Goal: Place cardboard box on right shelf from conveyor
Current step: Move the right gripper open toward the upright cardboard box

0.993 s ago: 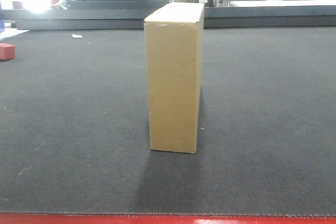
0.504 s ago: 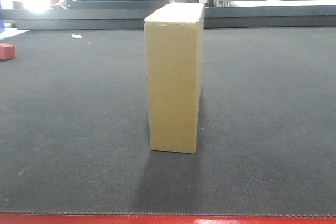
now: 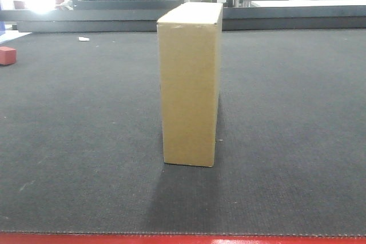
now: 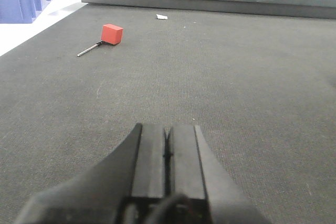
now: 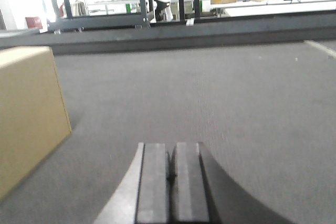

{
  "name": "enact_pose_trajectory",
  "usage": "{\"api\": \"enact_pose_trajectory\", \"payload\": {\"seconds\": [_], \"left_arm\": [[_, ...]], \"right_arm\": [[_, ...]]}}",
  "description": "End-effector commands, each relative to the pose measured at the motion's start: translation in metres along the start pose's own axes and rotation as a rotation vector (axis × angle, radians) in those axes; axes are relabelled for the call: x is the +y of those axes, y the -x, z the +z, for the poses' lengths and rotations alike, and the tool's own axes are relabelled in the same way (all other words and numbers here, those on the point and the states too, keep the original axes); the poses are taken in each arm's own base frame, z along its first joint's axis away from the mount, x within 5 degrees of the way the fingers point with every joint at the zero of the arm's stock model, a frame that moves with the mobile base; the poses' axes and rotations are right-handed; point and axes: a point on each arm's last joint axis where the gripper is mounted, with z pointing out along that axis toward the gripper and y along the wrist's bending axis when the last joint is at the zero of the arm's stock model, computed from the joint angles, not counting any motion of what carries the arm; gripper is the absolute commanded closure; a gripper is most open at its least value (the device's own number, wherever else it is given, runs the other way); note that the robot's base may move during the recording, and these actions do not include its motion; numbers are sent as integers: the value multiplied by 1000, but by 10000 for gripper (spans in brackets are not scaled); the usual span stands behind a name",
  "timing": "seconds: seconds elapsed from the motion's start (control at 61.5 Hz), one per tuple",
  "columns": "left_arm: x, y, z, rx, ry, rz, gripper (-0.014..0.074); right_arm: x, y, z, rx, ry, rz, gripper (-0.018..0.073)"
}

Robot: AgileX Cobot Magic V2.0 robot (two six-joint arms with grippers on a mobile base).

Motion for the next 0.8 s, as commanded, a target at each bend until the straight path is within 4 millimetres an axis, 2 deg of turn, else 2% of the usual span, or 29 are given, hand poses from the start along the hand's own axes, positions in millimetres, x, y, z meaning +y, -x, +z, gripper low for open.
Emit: {"api": "enact_pose_trajectory", "payload": {"seconds": [0.0,0.163,0.228,0.342,0.374,0.456,0.618,0.781], "left_arm": [[0,5,-1,-90,1,-5,713],[0,5,-1,-90,1,-5,713],[0,5,-1,-90,1,-5,713],[0,5,-1,-90,1,-5,713],[0,5,-1,-90,1,-5,712],[0,5,-1,-90,1,-5,713],[0,5,-1,-90,1,-5,713],[0,5,-1,-90,1,-5,713]], "right_arm": [[6,42,-7,-157,20,-19,501],[12,83,3,-46,7,-19,495],[14,97,12,-12,3,-19,445],[17,119,36,37,-3,-19,199],[18,128,47,59,-5,-19,92],[20,135,69,150,-17,-20,-76],[28,155,111,316,-4,-37,-74],[66,178,151,460,138,-39,-74]]}}
